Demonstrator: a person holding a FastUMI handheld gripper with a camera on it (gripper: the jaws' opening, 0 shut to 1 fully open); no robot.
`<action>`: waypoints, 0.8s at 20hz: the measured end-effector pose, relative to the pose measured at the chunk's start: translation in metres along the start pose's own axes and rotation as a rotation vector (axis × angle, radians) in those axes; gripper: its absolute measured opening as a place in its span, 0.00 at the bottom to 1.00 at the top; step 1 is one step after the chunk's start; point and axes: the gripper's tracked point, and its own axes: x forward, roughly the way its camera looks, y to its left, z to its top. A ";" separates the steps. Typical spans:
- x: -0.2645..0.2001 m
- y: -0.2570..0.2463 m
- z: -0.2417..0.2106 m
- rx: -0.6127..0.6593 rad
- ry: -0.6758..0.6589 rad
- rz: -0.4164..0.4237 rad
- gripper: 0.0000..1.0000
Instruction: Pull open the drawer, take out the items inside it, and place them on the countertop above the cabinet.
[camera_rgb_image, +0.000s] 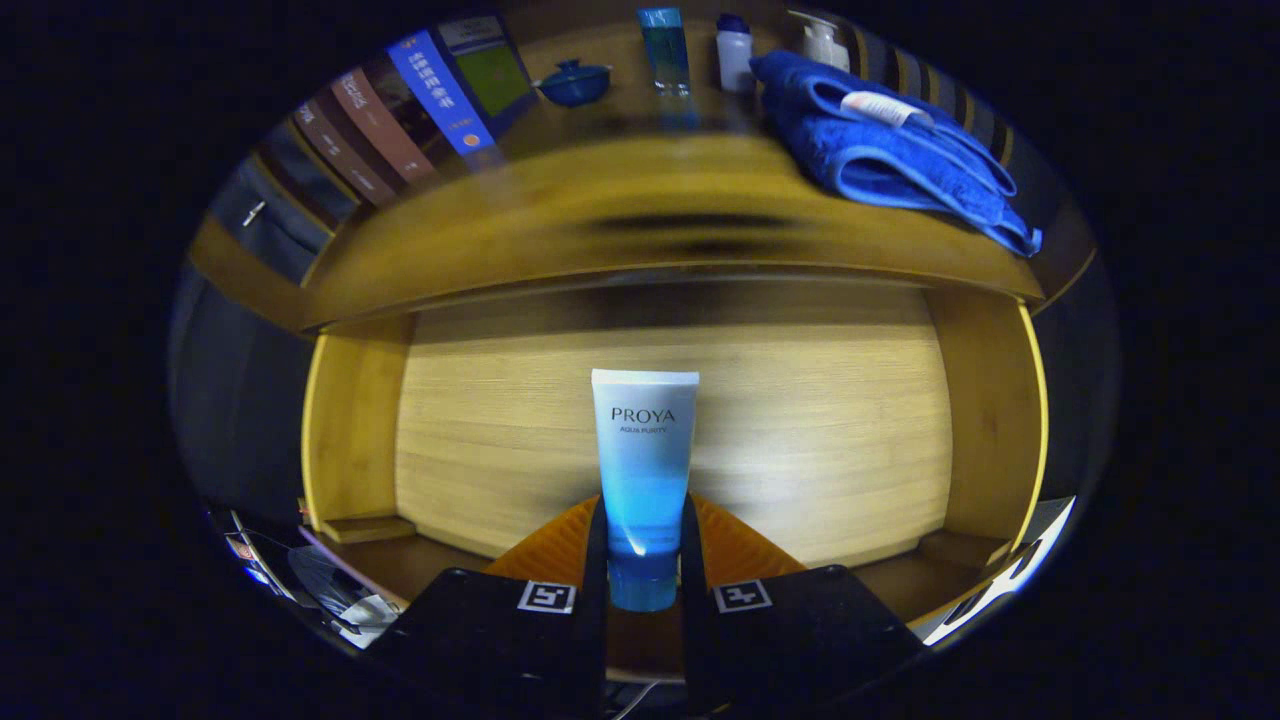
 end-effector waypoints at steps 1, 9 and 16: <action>-0.013 0.005 0.003 -0.011 -0.014 0.012 0.35; -0.066 0.006 0.087 -0.028 -0.084 -0.028 0.35; -0.033 0.007 0.157 -0.026 -0.048 -0.064 0.35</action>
